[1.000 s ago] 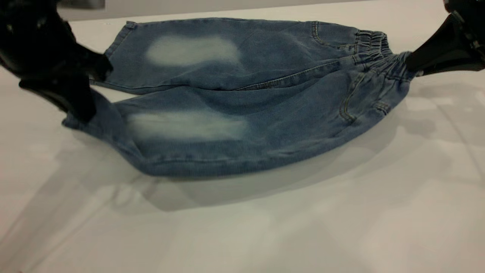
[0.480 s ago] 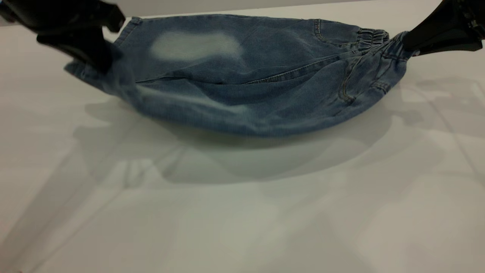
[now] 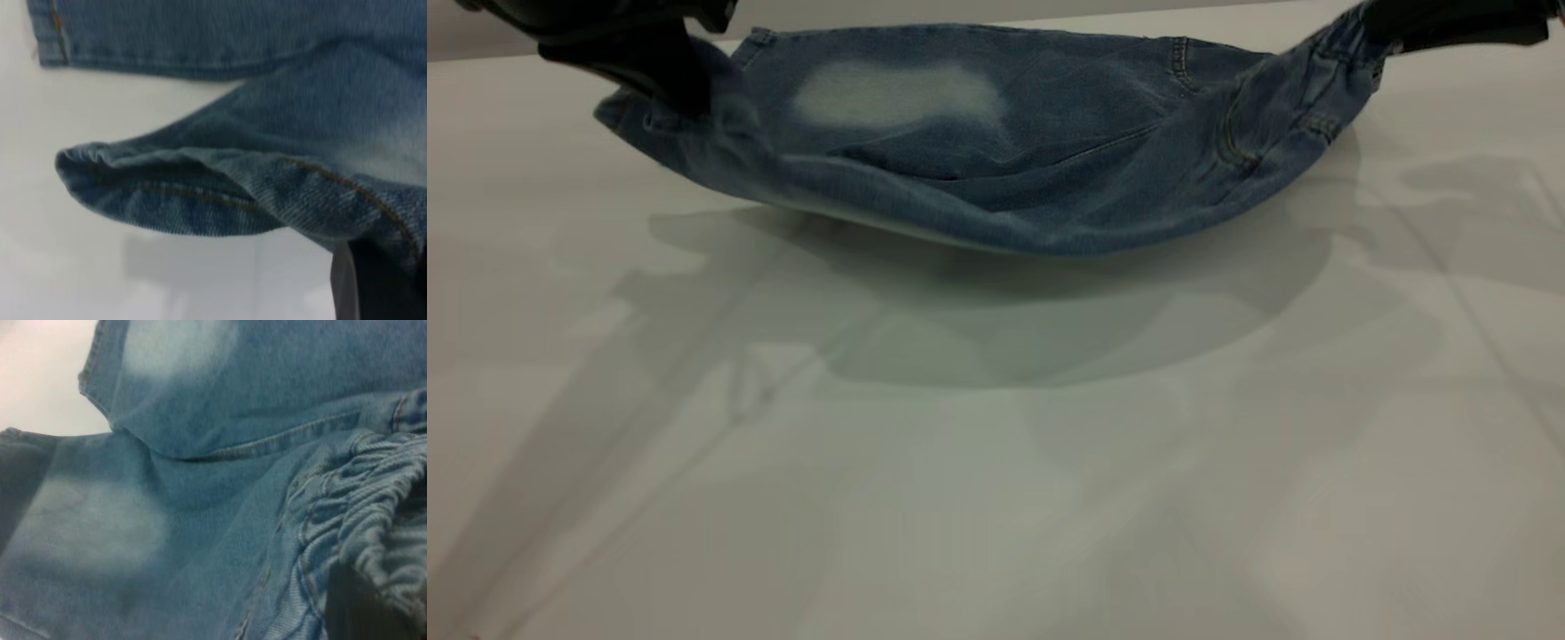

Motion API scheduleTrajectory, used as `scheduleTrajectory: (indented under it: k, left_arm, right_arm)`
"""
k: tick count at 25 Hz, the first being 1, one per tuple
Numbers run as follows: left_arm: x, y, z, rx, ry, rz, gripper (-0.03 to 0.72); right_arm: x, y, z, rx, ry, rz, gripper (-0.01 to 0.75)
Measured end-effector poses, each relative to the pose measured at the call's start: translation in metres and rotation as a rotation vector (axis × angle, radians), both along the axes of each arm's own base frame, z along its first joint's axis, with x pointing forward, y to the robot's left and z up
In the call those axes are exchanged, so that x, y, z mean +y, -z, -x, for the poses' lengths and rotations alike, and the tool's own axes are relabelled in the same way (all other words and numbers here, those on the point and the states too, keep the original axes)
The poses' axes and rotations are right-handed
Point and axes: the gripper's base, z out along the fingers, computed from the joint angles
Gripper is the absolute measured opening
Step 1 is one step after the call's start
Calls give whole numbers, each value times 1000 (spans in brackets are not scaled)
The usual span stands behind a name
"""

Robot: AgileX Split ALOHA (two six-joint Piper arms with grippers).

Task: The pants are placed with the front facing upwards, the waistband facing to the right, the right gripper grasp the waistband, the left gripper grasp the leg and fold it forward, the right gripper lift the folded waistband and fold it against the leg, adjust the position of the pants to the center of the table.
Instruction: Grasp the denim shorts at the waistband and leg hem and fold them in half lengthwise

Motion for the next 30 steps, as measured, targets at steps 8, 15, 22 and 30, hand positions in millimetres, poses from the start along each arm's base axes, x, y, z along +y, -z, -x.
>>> scheduleTrajectory:
  k: [8,15,22,30]
  left_arm:
    - [-2,-6,-10,-135,-7,31,46]
    - [-3,-13,-19,-248,-16,59,46]
    - [-5,-9,-28,-308,-15,67,46]
    - [-12,-16,-53,-373,-4,73,46]
  right_arm:
    - [-1,-9,-9,-38,9,-6,31]
    - [-2,-9,-10,-53,22,2,31]
    - [-2,-10,-12,-82,29,-5,31]
    - [-3,-15,-17,-126,42,-6,31]
